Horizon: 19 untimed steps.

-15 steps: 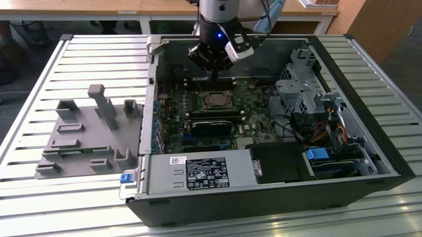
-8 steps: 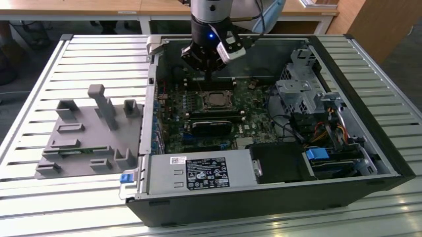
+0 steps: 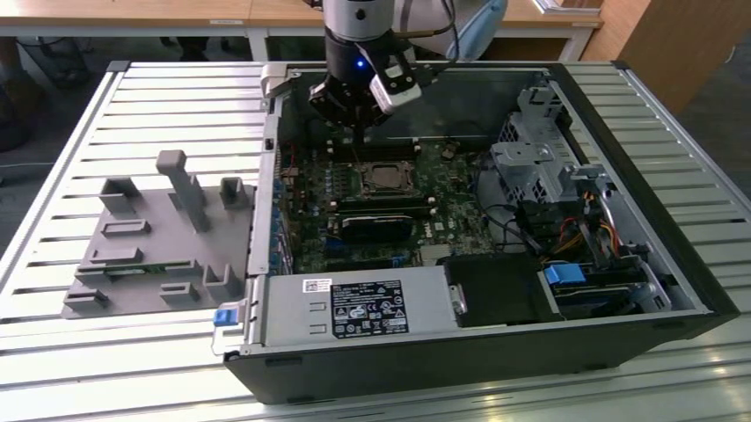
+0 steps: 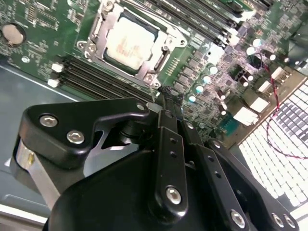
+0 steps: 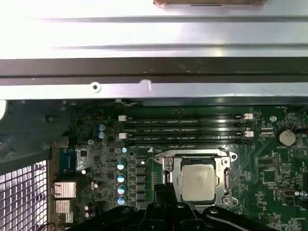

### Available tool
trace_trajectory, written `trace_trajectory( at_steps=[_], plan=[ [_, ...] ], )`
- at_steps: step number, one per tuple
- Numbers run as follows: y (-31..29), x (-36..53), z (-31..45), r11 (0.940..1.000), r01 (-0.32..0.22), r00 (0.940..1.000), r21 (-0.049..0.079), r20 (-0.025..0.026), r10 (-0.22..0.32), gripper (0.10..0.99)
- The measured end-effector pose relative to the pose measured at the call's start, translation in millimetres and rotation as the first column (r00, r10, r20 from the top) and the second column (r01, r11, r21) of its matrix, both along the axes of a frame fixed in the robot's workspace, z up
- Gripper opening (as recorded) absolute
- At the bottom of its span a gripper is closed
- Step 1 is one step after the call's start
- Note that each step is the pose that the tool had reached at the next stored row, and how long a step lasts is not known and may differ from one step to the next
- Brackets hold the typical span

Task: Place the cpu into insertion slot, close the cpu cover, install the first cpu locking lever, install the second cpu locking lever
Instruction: 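Install the first cpu locking lever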

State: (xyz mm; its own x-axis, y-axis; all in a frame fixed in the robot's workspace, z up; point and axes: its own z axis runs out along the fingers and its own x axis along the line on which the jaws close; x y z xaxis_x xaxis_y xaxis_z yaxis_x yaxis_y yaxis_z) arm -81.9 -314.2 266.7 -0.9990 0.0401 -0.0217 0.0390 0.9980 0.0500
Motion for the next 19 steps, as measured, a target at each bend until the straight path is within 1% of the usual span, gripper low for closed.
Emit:
trace_trajectory(
  at_steps=[4,8,19],
  plan=[
    [1.3,-7.1,-1.9,1.0,0.0,1.0,-0.001,0.0,0.0,0.11],
    [3.9,-13.9,-3.8,1.0,0.0,1.0,-0.003,0.0,0.0,0.11],
    [14.4,-24.5,-8.6,1.0,0.0,1.0,-0.007,0.0001,0.0,0.11]
  ],
)
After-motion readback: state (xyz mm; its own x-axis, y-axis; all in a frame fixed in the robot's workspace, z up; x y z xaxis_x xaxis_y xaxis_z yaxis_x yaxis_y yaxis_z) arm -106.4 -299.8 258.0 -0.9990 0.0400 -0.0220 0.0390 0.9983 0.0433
